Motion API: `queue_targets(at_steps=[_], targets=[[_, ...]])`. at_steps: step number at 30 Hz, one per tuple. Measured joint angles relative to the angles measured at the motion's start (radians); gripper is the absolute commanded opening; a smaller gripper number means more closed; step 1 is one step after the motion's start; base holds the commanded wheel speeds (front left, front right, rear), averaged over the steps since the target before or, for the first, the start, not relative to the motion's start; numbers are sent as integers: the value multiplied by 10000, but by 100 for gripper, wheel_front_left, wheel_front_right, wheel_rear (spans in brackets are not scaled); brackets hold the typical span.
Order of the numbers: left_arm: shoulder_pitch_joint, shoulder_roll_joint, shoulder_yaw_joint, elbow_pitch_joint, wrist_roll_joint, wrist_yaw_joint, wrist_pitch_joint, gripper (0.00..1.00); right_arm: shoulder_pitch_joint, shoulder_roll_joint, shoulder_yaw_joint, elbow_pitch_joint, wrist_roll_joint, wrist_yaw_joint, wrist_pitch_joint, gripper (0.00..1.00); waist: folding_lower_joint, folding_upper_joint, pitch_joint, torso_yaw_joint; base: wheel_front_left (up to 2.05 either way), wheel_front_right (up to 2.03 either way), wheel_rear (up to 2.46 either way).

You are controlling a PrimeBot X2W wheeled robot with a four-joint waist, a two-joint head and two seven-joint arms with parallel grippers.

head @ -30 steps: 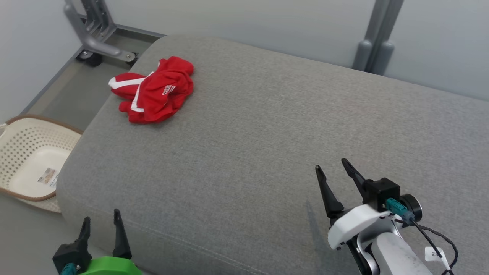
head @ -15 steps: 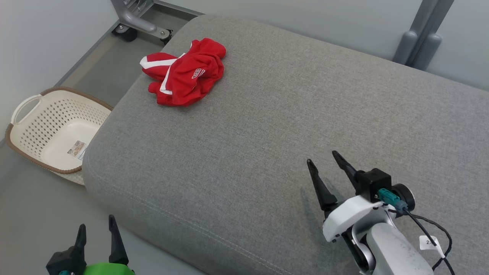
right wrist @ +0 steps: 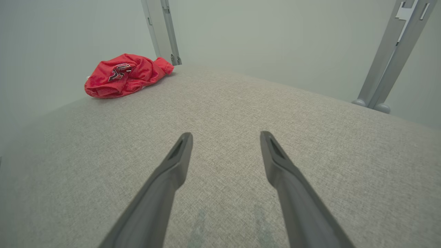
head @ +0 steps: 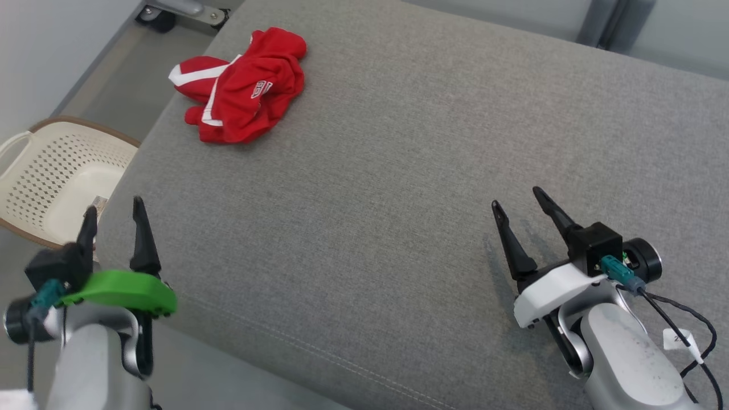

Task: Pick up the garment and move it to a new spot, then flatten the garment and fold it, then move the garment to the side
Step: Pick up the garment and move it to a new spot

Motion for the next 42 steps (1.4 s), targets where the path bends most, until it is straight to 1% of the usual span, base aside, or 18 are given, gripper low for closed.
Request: queue_targets(at_steps=[3,8,13,14,15,16,21,28,29,30,33,38,42], targets=[[-1156,393,90,554,65,-188,0,100,-244,-217,25,-173,-111,0,0,100,1,0,442,-258,0,0,0],[-2683,1256,209,1722,-13,-401,0,100,-646,-441,65,-464,-199,0,0,100,1,0,1063,-856,0,0,0],[-3861,1967,-199,3114,-499,-520,4,100,-878,-606,15,-819,-259,0,2,100,1,0,1598,-1579,0,0,0],[-3861,1967,-199,3114,-499,-520,4,100,-878,-606,15,-819,-259,0,2,100,1,0,1598,-1579,0,0,0],[-4391,2393,-627,3582,-957,-529,35,100,-981,-644,-59,-1110,-291,0,33,100,1,0,1915,-2006,0,0,0],[-4391,2393,-627,3582,-957,-529,35,100,-981,-644,-59,-1110,-291,0,33,100,1,0,1915,-2006,0,0,0],[-4756,2692,-1074,4380,-1672,-531,228,100,-994,-658,-282,-1549,-366,0,148,100,1,0,2490,-2607,0,0,0],[-5021,2771,-999,5659,-2211,-535,520,100,-994,-663,-504,-1994,-477,0,251,100,2,0,3182,-3292,0,0,0],[-5055,2769,-1003,5797,-2209,-527,516,48,-994,-669,-531,-2025,-483,0,280,100,2,0,3252,-3375,0,0,0],[-5111,2773,-1005,5929,-2209,-487,493,0,-994,-669,-556,-2044,-483,0,280,100,2,0,3316,-3456,0,0,0],[-5227,2798,-1011,6071,-2165,-267,236,0,-993,-646,-627,-2050,-483,0,280,100,2,0,3430,-3649,0,0,0],[-5255,2849,-1170,5683,-1785,-165,61,0,-941,-477,-677,-1862,-462,0,232,100,2,0,3252,-3728,0,0,0],[-5056,2826,-1022,3802,-1423,-217,29,0,-901,-255,-662,-1522,-380,0,159,100,1,0,2902,-3684,0,0,0]])
